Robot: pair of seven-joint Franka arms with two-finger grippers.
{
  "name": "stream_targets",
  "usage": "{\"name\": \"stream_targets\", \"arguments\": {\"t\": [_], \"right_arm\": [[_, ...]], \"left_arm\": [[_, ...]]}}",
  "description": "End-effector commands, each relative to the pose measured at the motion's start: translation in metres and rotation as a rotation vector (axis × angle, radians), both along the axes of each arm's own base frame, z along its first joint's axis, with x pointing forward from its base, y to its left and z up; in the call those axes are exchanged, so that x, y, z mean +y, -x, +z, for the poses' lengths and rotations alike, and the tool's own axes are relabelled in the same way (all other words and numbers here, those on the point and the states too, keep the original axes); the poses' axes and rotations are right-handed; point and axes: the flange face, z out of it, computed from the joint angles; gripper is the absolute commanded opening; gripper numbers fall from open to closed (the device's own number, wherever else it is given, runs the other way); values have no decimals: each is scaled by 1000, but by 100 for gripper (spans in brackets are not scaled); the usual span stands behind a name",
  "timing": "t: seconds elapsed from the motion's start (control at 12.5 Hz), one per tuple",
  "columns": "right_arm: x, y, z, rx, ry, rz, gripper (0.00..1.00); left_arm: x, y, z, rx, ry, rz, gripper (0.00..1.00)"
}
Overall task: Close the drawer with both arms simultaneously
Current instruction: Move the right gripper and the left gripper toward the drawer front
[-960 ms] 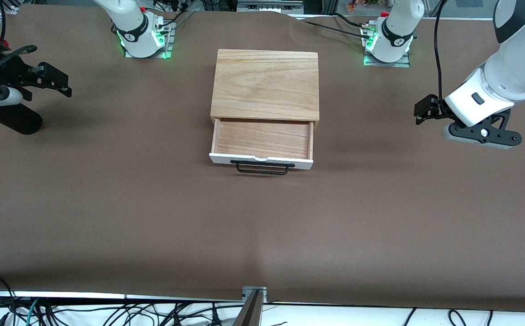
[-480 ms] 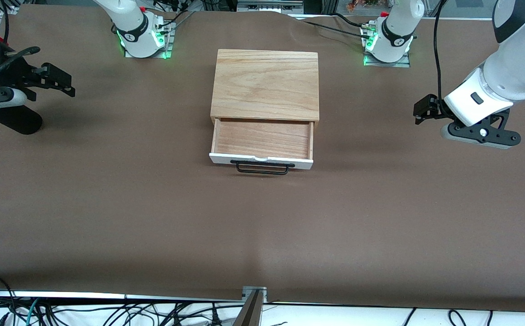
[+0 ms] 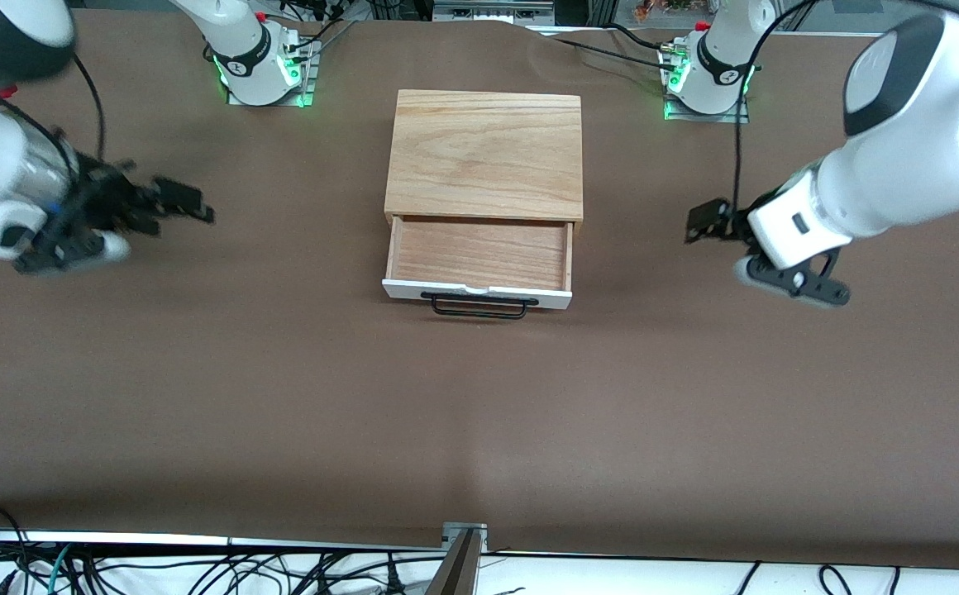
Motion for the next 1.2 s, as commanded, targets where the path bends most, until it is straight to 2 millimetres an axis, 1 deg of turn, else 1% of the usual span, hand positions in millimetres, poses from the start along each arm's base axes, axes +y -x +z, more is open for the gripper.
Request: {"name": "stream_targets", "arguments": {"t": [0.0,0.08,0.16,0.24,0.32,0.4,0.48,0.56,0.64,0.72,0.8,0.88,0.96,1.04,1.12], "right_arm": [[71,-65,-62,-31,-51,42,100],[91,-79,-83,-39,-105,31,100],[112,-86,-106,-38,-144,28,100],[129,-89,-124,-48,-158,25,100],[154,-84,-139,-41,-171,28,100],[175,-80,-155,-21,-176,2,100],[186,-80,-164,-25,-193,-29,100],[195,-81,-172,-32,-229,-60,100],[198,-83,-180,-29,-267,-92,100],[198,-81,-192,-16,-279,-102,100],[202,-76,-199,0,-279,-98,100],[212,-68,-205,21,-278,-92,100],[215,-60,-216,46,-268,-91,100],[215,-55,-222,68,-261,-92,100],[220,-48,-222,85,-263,-87,100]], "left_arm": [[-52,-21,-41,-27,94,13,100],[-73,-25,-55,-51,110,23,100],[-93,-30,-67,-88,143,26,100],[-117,-30,-77,-111,189,36,100],[-140,-28,-97,-108,217,27,100],[-150,-32,-124,-100,226,32,100],[-178,-23,-137,-111,235,7,100],[-196,-19,-151,-127,245,3,100],[-211,-17,-170,-145,256,1,100],[-210,-20,-180,-151,259,2,100],[-209,-20,-181,-151,258,1,100],[-208,-20,-187,-144,253,1,100],[-211,-17,-195,-130,250,-3,100],[-213,-13,-199,-112,244,-8,100],[-216,-7,-205,-87,235,-21,100]]}}
